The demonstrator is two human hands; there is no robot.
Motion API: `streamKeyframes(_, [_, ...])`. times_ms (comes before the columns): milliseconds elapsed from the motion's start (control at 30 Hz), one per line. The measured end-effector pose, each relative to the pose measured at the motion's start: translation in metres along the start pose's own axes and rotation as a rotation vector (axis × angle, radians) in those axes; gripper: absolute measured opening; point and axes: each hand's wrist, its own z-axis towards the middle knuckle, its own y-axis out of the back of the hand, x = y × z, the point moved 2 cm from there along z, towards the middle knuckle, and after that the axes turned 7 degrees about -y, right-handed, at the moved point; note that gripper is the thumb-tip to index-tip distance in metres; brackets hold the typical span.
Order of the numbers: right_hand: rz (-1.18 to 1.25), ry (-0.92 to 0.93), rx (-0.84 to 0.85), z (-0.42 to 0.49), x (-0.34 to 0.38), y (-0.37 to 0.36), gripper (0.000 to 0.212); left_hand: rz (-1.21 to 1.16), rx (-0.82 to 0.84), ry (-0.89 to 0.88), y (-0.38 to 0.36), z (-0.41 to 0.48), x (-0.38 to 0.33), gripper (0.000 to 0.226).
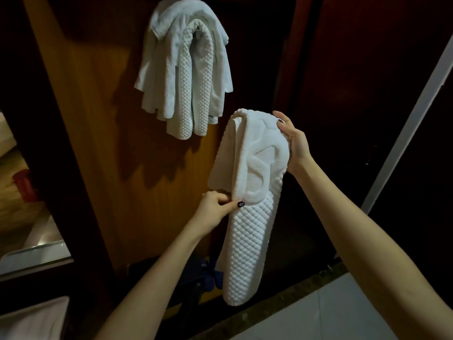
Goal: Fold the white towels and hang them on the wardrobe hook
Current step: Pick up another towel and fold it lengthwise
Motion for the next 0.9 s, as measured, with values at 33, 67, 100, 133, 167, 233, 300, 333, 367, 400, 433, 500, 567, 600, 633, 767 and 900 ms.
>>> streamKeyframes(33, [-0.001,0.002,-0.007,0.0,-0.001,0.0,0.026,0.051,-0.06,-0.026,0.002,0.001,0.002,0.04])
streamKeyframes(67, [0.001,0.006,-0.015,-0.001,-0.001,0.0,0.026,0.088,-0.115,-0.055,0.003,0.002,0.005,0.039])
streamKeyframes(100, [0.003,0.013,-0.024,-0.002,-0.001,-0.001,0.026,0.116,-0.153,-0.08,0.004,0.003,0.007,0.039])
streamKeyframes(133, [0.003,0.017,-0.035,-0.002,-0.002,-0.002,0.027,0.148,-0.174,-0.106,0.005,0.003,0.009,0.04])
streamKeyframes(167, [0.0,0.022,-0.043,-0.003,-0.002,-0.002,0.028,0.183,-0.193,-0.14,0.006,0.004,0.01,0.04])
streamKeyframes(233, [-0.024,0.03,-0.057,-0.004,-0.003,-0.003,0.03,0.261,-0.208,-0.228,0.01,0.003,0.008,0.038])
streamKeyframes(300, [-0.05,0.036,-0.073,-0.004,-0.003,-0.004,0.03,0.316,-0.19,-0.291,0.011,0.003,0.01,0.036])
streamKeyframes(333, [-0.055,0.039,-0.079,-0.004,-0.003,-0.004,0.029,0.34,-0.169,-0.312,0.01,0.001,0.01,0.036])
streamKeyframes(367, [-0.061,0.044,-0.087,-0.003,-0.003,-0.004,0.028,0.362,-0.146,-0.334,0.009,-0.001,0.012,0.036])
streamKeyframes(400, [-0.07,0.05,-0.095,-0.002,-0.002,-0.005,0.026,0.377,-0.123,-0.354,0.007,-0.003,0.014,0.035])
streamKeyframes(433, [-0.081,0.053,-0.104,-0.002,-0.001,-0.005,0.025,0.376,-0.106,-0.364,0.005,-0.005,0.017,0.034])
streamKeyframes(500, [-0.093,0.055,-0.12,-0.001,0.0,-0.006,0.024,0.357,-0.092,-0.357,0.004,-0.009,0.023,0.03])
streamKeyframes(567, [-0.092,0.067,-0.138,0.001,0.002,-0.006,0.025,0.329,-0.073,-0.327,0.005,-0.009,0.029,0.025])
streamKeyframes(600, [-0.08,0.078,-0.146,0.001,0.003,-0.006,0.026,0.297,-0.06,-0.298,0.004,-0.009,0.033,0.022])
streamKeyframes(633, [-0.061,0.086,-0.153,0.001,0.005,-0.006,0.027,0.254,-0.052,-0.263,0.004,-0.01,0.034,0.018])
streamKeyframes(767, [0.026,0.087,-0.134,0.001,0.012,-0.004,0.026,0.08,-0.066,-0.17,-0.005,-0.014,0.033,0.009])
streamKeyframes(900, [0.1,0.066,-0.05,0.003,0.026,0.003,0.023,-0.006,-0.087,-0.054,-0.018,-0.008,0.019,0.024])
